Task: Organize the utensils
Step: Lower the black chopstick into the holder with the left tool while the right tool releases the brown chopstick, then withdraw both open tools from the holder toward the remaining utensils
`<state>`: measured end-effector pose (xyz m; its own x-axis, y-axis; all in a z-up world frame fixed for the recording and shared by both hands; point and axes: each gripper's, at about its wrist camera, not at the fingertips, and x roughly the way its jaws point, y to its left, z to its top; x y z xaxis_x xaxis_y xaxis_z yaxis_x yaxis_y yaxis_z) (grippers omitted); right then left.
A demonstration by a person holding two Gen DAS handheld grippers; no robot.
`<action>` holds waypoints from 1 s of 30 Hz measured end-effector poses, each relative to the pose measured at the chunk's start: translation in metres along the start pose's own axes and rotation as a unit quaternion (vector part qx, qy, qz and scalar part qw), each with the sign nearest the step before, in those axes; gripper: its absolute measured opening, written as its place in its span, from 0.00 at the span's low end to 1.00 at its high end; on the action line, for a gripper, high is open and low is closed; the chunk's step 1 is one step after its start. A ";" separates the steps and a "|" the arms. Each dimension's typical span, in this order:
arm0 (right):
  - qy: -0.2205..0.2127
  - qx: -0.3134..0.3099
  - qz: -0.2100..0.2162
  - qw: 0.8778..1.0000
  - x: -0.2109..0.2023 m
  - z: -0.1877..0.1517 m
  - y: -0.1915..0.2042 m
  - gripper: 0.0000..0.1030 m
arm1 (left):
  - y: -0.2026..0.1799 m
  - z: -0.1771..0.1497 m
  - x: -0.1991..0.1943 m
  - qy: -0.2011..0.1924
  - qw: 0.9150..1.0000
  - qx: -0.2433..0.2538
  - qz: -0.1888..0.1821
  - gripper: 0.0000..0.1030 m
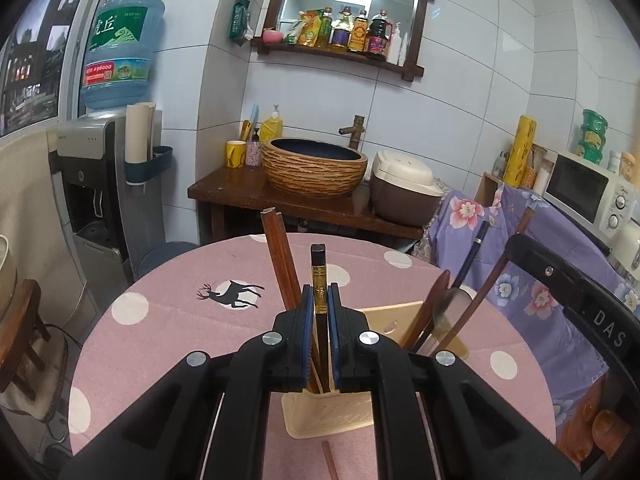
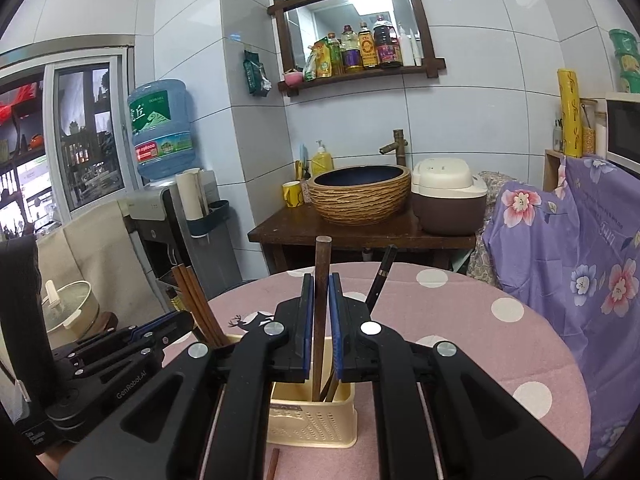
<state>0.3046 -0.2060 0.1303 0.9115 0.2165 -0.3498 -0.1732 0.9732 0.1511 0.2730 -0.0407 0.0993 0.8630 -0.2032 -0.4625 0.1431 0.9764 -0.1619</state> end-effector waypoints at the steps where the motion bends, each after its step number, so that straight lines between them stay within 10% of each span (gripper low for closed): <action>1: -0.007 -0.003 -0.006 1.000 -0.005 -0.003 0.000 0.39 | -0.001 -0.002 -0.003 -0.002 1.000 0.002 -0.001 0.11; 3: -0.025 -0.010 -0.010 1.000 -0.020 -0.012 0.002 0.65 | 0.001 -0.009 -0.012 -0.009 1.000 0.004 -0.002 0.30; 4: -0.026 -0.015 -0.011 0.999 -0.026 -0.017 0.004 0.65 | 0.002 -0.015 -0.020 -0.014 1.000 0.004 -0.002 0.49; 10: 0.022 -0.045 0.010 0.999 -0.049 -0.073 0.016 0.68 | 0.021 -0.080 -0.045 0.013 1.000 0.010 0.018 0.69; 20: 0.164 -0.024 -0.011 0.986 -0.054 -0.192 0.010 0.66 | 0.059 -0.163 -0.058 0.098 0.993 -0.012 0.066 0.71; 30: 0.221 -0.046 0.008 0.974 -0.059 -0.238 0.033 0.44 | 0.050 -0.183 -0.062 0.114 0.992 -0.001 0.051 0.71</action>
<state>0.1565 -0.1686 -0.0641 0.6620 0.2235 -0.7154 -0.2376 0.9678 0.0825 0.1382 0.0071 -0.0401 0.7404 -0.1154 -0.6622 0.0599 0.9926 -0.1060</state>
